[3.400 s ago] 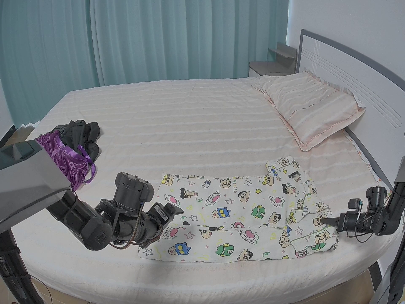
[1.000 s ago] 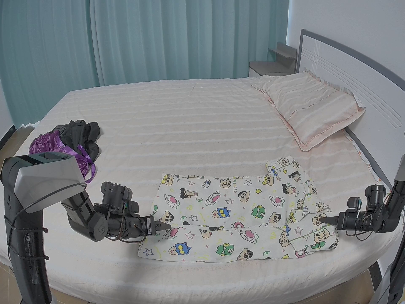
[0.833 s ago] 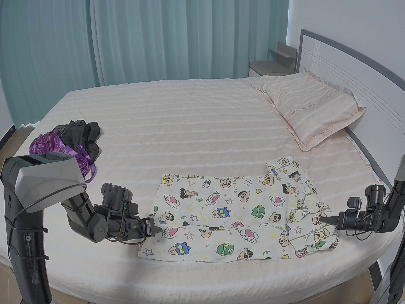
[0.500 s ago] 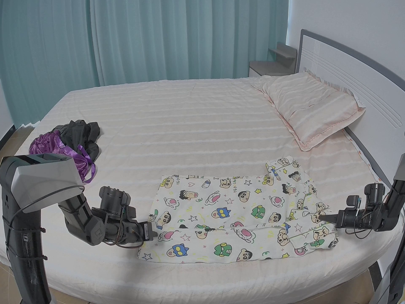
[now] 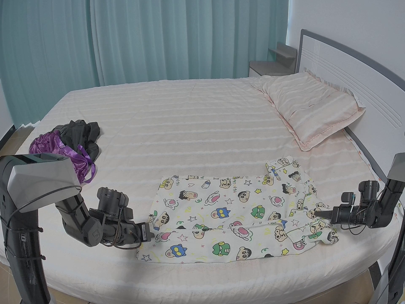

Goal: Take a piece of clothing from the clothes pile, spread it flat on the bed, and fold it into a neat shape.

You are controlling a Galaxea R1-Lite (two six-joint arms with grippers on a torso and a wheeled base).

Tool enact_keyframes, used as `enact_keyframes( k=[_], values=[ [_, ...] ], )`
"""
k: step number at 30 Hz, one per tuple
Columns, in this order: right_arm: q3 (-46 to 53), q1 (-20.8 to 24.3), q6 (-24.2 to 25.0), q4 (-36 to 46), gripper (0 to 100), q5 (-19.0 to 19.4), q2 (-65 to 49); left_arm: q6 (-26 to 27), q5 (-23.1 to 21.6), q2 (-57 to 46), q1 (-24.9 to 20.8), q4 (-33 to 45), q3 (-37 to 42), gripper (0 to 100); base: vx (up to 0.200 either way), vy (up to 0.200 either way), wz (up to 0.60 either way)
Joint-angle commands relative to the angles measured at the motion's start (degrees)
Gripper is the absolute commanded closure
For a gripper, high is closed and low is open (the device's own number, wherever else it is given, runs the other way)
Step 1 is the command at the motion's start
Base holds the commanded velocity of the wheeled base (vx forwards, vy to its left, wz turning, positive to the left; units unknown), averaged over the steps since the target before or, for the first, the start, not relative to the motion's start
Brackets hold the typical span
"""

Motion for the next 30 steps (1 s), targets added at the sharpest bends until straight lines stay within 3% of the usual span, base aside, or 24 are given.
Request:
enact_keyframes(
  k=[1,5,6,8,9,18,21,27,30],
  values=[
    [-0.9,0.0,-0.1,0.0,100,-0.1,1.3,-0.2,0.0,-0.1,0.0,0.0,0.0,100,0.000,0.000,0.00],
    [-1.9,0.1,0.6,0.0,100,-0.8,2.1,-2.5,0.0,0.1,-0.2,0.0,-0.6,100,0.000,0.000,0.00],
    [-2.2,0.2,0.6,0.0,100,-0.8,2.2,-3.2,0.0,0.0,-0.2,-0.1,-0.7,0,0.000,0.000,0.00],
    [-2.2,0.1,0.7,0.0,100,-0.8,2.5,-3.7,0.0,0.0,-0.2,-0.1,-0.9,0,0.000,0.000,0.00],
    [-2.2,0.2,0.7,0.0,0,-0.8,2.6,-3.7,0.0,0.0,-0.2,-0.1,-0.9,0,0.000,0.000,0.00],
    [-2.0,0.1,1.3,-0.4,0,-1.4,1.0,-3.9,0.0,-0.5,0.0,-0.1,-0.2,0,0.000,0.000,0.00],
    [-1.7,-0.6,3.2,-0.4,0,-2.7,-1.3,-4.0,0.0,-1.2,0.3,0.0,0.0,0,0.000,0.000,0.00],
    [2.4,-2.7,10.5,-0.2,0,-3.1,-11.4,-9.5,-1.0,-5.8,2.6,-0.1,0.9,0,0.000,0.000,0.00],
    [8.2,-1.0,13.2,-1.0,0,-6.1,-16.2,-10.0,-2.1,-8.0,3.4,-0.1,3.0,0,0.000,0.000,0.00]
  ],
)
